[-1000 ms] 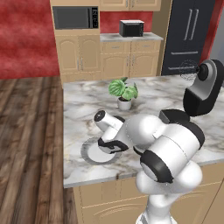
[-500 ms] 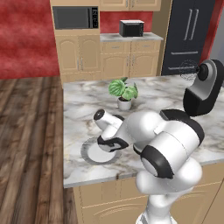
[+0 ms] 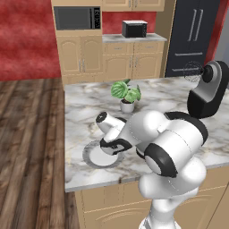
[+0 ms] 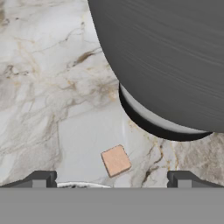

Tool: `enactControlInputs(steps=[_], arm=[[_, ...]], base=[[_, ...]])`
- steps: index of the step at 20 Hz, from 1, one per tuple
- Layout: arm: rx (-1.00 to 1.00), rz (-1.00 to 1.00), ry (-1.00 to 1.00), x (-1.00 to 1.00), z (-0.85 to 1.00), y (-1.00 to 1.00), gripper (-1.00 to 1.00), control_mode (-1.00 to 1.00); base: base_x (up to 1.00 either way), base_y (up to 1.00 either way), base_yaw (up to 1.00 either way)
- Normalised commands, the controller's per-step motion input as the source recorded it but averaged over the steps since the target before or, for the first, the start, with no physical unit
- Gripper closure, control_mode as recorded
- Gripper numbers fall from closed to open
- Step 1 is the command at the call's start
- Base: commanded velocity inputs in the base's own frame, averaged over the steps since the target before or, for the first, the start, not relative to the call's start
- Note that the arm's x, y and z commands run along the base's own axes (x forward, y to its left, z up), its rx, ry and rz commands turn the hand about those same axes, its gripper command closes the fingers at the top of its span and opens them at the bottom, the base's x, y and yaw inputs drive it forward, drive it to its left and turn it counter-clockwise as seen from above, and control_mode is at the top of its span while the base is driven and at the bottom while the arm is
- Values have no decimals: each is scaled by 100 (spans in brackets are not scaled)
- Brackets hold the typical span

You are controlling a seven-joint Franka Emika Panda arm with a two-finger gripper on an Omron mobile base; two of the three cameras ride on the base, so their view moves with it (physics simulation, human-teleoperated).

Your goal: Add butter and sugar cubes to the stand mixer bowl and then turn on the stand mixer to begin making frosting.

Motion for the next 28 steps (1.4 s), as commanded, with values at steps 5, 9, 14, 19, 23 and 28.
enactControlInputs(steps=[5,9,14,19,23,28], arm=[[0,0,0,0,-15,-11,-100,-100],[0,-2,0,7,-4,-8,-100,-100],[0,-1,0,5,0,-3,-100,-100],[0,0,0,0,0,-1,-100,-100],[0,0,0,0,-10,-1,-100,-100],[0,0,0,0,-22,0,-100,-100]], base=[[0,0,0],[0,0,0],[0,0,0],[0,0,0],[0,0,0],[0,0,0]])
